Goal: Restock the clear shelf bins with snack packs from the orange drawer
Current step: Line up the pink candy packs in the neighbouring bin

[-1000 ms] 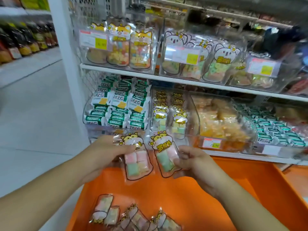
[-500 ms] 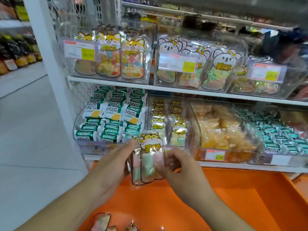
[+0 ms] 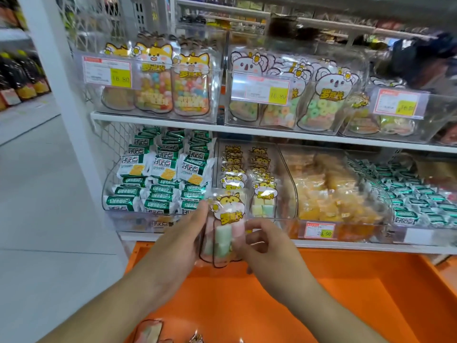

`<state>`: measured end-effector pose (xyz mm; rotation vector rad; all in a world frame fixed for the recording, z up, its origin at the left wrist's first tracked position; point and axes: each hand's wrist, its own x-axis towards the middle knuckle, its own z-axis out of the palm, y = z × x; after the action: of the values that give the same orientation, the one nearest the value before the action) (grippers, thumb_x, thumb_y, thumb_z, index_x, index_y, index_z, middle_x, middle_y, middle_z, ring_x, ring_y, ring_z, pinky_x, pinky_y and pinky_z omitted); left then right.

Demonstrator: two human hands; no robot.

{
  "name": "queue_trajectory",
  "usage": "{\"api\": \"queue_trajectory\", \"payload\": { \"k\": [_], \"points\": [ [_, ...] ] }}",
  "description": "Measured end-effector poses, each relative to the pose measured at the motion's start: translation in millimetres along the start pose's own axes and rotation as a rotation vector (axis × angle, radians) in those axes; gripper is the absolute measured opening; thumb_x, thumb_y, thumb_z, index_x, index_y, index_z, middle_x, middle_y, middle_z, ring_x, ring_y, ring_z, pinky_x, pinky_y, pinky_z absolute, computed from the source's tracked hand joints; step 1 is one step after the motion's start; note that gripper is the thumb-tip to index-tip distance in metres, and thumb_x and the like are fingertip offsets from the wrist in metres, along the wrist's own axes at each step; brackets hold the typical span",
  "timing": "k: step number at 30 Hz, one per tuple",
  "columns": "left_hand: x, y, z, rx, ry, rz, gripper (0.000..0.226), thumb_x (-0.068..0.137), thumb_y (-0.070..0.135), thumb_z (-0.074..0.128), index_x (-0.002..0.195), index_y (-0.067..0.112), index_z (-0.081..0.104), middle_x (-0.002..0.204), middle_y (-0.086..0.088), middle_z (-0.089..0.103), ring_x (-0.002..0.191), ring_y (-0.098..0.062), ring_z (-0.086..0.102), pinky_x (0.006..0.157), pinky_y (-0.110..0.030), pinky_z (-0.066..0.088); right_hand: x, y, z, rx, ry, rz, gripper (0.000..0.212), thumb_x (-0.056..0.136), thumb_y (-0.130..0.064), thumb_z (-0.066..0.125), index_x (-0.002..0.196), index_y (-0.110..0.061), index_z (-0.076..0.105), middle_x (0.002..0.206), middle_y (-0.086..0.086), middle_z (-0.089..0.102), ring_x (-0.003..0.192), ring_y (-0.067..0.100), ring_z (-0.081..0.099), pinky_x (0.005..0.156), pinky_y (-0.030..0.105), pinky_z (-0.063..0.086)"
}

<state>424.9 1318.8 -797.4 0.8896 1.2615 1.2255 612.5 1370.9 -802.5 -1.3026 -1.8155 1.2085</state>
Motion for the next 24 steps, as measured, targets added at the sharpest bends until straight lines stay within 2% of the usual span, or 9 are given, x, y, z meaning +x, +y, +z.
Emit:
{"api": "queue_trajectory", "payload": {
  "k": [3, 4, 6, 8, 11, 15, 20, 23, 24],
  "points": [
    [-4, -2, 4, 0.2, -0.026, 0.057, 0.055, 0.082, 0.079, 0.067, 0.13, 0.056, 0.054, 0.128, 0.022, 0.069, 0.119, -0.005, 0.065, 0.102, -0.033, 0.051, 1, 5, 3, 0.018, 0.027, 0.0, 0.018, 0.095, -0.048, 0.072, 0.108, -0.04, 0.062, 0.091, -0.008, 0.075, 0.081, 0.014, 0.074, 0.073, 0.053, 0.061],
    [-5, -4, 4, 0.275, -0.001, 0.064, 0.055, 0.082, 0.067, 0.076, 0.13, 0.056, 0.05, 0.124, 0.03, 0.066, 0.116, 0.004, 0.063, 0.095, -0.022, 0.05, 1, 6, 3, 0.02, 0.013, -0.001, 0.018, 0.096, -0.048, 0.072, 0.108, -0.039, 0.062, 0.09, -0.007, 0.074, 0.082, 0.015, 0.074, 0.072, 0.053, 0.061],
    [-3, -8, 3, 0.357, 0.053, 0.075, 0.05, 0.089, 0.037, 0.082, 0.125, 0.051, 0.051, 0.119, 0.029, 0.067, 0.109, 0.008, 0.065, 0.082, -0.01, 0.049, 1, 6, 2, 0.019, -0.022, 0.008, 0.019, 0.095, -0.046, 0.073, 0.109, -0.038, 0.062, 0.091, -0.006, 0.074, 0.083, 0.015, 0.075, 0.069, 0.047, 0.062],
    [-3, -9, 1, 0.335, 0.059, 0.04, 0.044, 0.091, 0.023, 0.081, 0.118, 0.048, 0.055, 0.116, 0.023, 0.073, 0.105, 0.004, 0.069, 0.085, -0.016, 0.055, 3, 3, -3, 0.029, -0.065, 0.033, 0.021, 0.093, -0.039, 0.078, 0.108, -0.036, 0.063, 0.091, -0.005, 0.075, 0.081, 0.014, 0.074, 0.067, 0.037, 0.057],
    [2, -11, -3, 0.315, 0.037, 0.016, 0.048, 0.094, 0.02, 0.078, 0.125, 0.048, 0.054, 0.119, 0.026, 0.073, 0.114, -0.002, 0.069, 0.108, -0.039, 0.051, 10, -1, -19, 0.126, -0.112, 0.071, 0.015, 0.095, -0.032, 0.077, 0.104, -0.024, 0.068, 0.077, -0.004, 0.069, 0.072, 0.016, 0.064, 0.069, 0.041, 0.05],
    [1, -10, 1, 0.274, 0.006, 0.02, 0.041, 0.1, 0.014, 0.068, 0.12, 0.048, 0.056, 0.112, 0.023, 0.076, 0.106, -0.005, 0.073, 0.1, -0.036, 0.053, 16, -3, -32, 0.233, -0.149, 0.05, 0.02, 0.095, -0.025, 0.079, 0.102, -0.012, 0.066, 0.065, -0.006, 0.053, 0.068, 0.023, 0.057, 0.07, 0.045, 0.051],
    [-1, -7, 6, 0.296, 0.001, -0.015, 0.027, 0.102, 0.038, 0.064, 0.116, 0.061, 0.059, 0.115, 0.029, 0.072, 0.112, -0.001, 0.069, 0.106, -0.042, 0.051, 14, -6, -27, 0.156, -0.105, 0.027, 0.028, 0.092, -0.022, 0.081, 0.08, -0.016, 0.056, 0.066, -0.002, 0.052, 0.061, 0.017, 0.051, 0.063, 0.035, 0.046],
    [4, -4, 5, 0.338, -0.031, 0.031, 0.028, 0.104, 0.026, 0.059, 0.111, 0.052, 0.052, 0.089, 0.049, 0.065, 0.09, 0.025, 0.062, 0.088, -0.021, 0.049, 18, -8, -31, 0.127, -0.099, 0.006, 0.032, 0.088, -0.02, 0.084, 0.079, -0.021, 0.054, 0.062, -0.012, 0.044, 0.059, 0.008, 0.041, 0.058, 0.019, 0.036],
    [6, -1, 4, 0.349, -0.047, 0.033, 0.03, 0.104, 0.023, 0.059, 0.113, 0.05, 0.049, 0.09, 0.05, 0.065, 0.091, 0.026, 0.062, 0.088, -0.019, 0.049, 20, -10, -34, 0.137, -0.1, 0.01, 0.03, 0.086, -0.019, 0.086, 0.086, -0.022, 0.056, 0.064, -0.016, 0.041, 0.059, 0.006, 0.039, 0.057, 0.015, 0.035]
  ]
}}
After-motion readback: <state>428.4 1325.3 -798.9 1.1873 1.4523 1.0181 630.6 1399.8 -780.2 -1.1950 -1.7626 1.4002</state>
